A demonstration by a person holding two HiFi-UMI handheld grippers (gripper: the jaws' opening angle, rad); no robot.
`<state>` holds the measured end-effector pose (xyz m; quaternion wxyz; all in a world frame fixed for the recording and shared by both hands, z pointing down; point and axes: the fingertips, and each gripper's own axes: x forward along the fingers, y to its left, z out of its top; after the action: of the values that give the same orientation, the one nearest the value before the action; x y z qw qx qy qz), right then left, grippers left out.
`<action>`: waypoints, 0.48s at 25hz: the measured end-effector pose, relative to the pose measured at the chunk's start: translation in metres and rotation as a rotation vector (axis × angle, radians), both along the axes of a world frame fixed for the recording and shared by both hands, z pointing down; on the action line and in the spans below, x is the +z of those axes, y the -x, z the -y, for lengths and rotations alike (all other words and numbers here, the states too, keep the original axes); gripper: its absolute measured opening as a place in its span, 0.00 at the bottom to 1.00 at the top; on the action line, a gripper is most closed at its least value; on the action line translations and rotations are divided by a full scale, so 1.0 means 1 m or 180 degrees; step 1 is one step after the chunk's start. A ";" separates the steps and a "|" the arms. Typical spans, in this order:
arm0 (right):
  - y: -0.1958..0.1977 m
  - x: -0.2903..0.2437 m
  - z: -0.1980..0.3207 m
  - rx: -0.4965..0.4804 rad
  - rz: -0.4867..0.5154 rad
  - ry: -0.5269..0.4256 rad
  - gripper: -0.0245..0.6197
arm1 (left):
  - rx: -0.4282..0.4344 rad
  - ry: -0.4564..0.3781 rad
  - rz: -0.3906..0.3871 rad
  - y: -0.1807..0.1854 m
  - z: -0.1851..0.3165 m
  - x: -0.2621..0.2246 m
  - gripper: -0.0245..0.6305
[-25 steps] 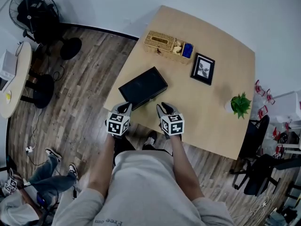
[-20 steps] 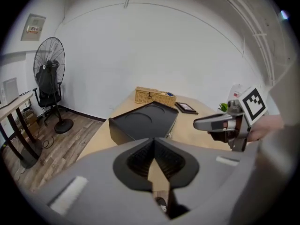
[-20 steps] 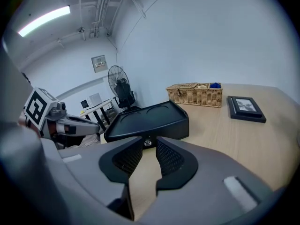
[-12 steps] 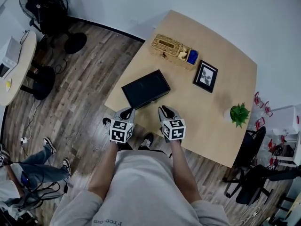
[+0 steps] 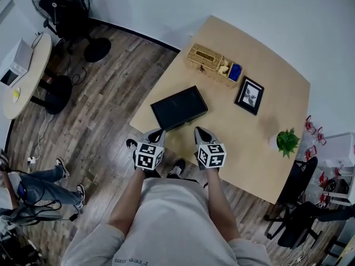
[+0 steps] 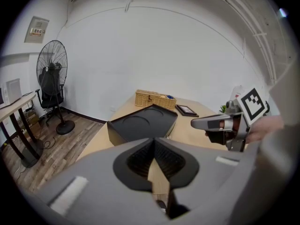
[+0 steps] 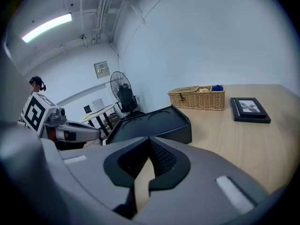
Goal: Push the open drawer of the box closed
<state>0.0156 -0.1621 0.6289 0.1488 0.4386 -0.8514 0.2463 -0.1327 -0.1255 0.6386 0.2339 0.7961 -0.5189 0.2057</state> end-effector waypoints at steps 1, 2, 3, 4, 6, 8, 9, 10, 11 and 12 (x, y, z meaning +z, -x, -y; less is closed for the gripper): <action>0.000 0.001 -0.001 -0.0013 -0.0019 0.0013 0.04 | -0.0001 0.0003 0.0004 0.000 0.000 0.000 0.12; 0.000 0.003 -0.001 -0.0024 -0.0037 0.0025 0.04 | -0.0001 0.0008 0.0006 0.000 -0.001 0.000 0.12; 0.000 0.004 -0.002 -0.0032 -0.0052 0.0036 0.04 | -0.0002 0.0013 0.0005 0.000 -0.002 0.000 0.12; 0.001 0.005 -0.002 -0.0039 -0.0065 0.0044 0.04 | -0.0004 0.0018 0.0001 0.000 -0.002 0.000 0.12; 0.001 0.006 -0.002 -0.0055 -0.0088 0.0058 0.04 | -0.0016 0.0028 -0.0010 0.001 -0.002 0.000 0.12; 0.001 0.008 -0.003 -0.0071 -0.0109 0.0072 0.04 | -0.0024 0.0032 -0.0013 0.001 -0.002 0.000 0.12; 0.002 0.008 -0.003 -0.0081 -0.0120 0.0075 0.04 | -0.0027 0.0033 -0.0013 0.001 -0.002 0.001 0.12; 0.002 0.008 -0.003 -0.0089 -0.0127 0.0076 0.04 | -0.0030 0.0032 -0.0014 0.002 -0.002 0.001 0.12; 0.003 0.008 -0.003 -0.0096 -0.0132 0.0078 0.04 | -0.0033 0.0031 -0.0014 0.002 -0.002 0.000 0.12; 0.003 0.009 -0.004 -0.0102 -0.0138 0.0080 0.04 | -0.0036 0.0030 -0.0015 0.003 -0.002 0.000 0.12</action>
<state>0.0122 -0.1582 0.6375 0.1766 0.4283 -0.8517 0.2450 -0.1357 -0.1232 0.6386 0.2400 0.7925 -0.5219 0.2049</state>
